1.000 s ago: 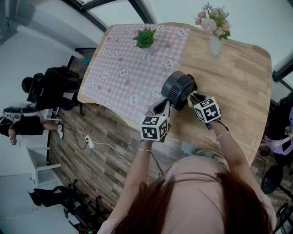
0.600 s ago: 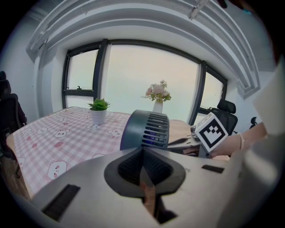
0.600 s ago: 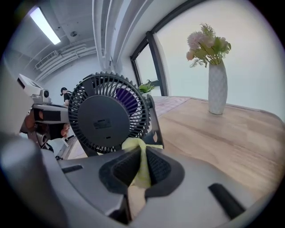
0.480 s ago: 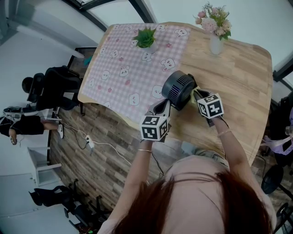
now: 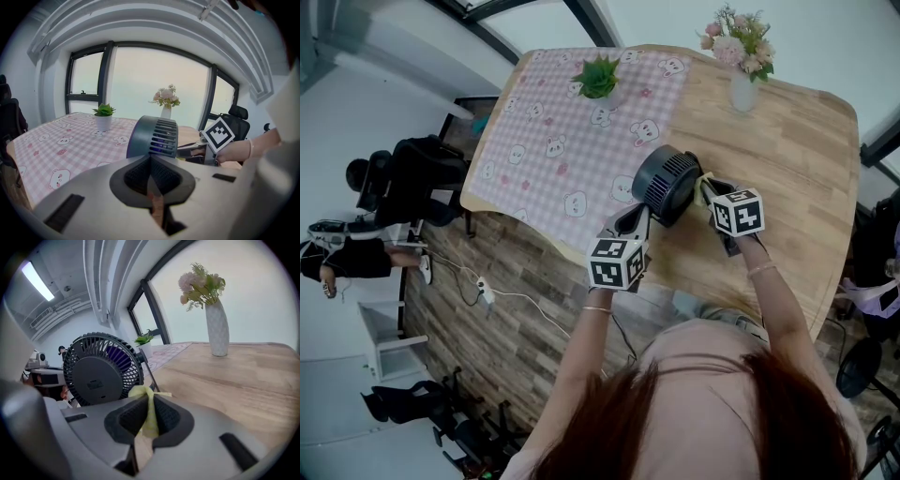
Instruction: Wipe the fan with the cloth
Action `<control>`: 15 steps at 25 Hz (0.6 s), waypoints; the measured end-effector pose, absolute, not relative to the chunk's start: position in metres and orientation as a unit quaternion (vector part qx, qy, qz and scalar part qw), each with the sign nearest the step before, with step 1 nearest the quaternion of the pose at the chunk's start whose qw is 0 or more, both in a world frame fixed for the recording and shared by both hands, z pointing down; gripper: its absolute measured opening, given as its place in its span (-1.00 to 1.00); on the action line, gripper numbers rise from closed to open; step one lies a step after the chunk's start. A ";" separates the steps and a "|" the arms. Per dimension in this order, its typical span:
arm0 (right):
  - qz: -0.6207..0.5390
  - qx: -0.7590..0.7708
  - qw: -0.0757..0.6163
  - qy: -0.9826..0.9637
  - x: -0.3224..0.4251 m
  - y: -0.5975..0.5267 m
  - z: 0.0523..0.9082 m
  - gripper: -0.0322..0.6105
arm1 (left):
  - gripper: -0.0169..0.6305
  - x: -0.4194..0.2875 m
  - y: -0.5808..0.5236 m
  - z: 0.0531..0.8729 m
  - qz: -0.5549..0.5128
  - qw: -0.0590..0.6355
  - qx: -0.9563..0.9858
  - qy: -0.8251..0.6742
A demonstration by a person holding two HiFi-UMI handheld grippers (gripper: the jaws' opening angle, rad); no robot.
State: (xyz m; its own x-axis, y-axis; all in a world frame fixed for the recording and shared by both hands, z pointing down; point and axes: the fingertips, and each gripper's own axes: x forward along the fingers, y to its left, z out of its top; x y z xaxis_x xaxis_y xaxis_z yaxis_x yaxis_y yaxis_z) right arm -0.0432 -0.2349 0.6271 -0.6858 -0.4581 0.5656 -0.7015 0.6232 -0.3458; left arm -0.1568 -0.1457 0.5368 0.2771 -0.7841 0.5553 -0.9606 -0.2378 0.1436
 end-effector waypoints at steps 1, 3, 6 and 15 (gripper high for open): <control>0.285 0.332 0.214 -0.874 -0.043 -0.235 0.627 -0.80 | -0.91 -0.157 -0.146 0.537 0.188 0.235 0.764 -0.571; 0.291 0.333 0.208 -0.872 -0.043 -0.236 0.626 -0.80 | -0.91 -0.157 -0.146 0.536 0.188 0.235 0.764 -0.571; 0.300 0.338 0.196 -0.870 -0.041 -0.239 0.625 -0.80 | -0.91 -0.157 -0.145 0.537 0.187 0.235 0.764 -0.571; 0.318 0.371 0.146 -0.861 -0.022 -0.254 0.612 -0.80 | -0.91 -0.158 -0.146 0.537 0.183 0.235 0.765 -0.571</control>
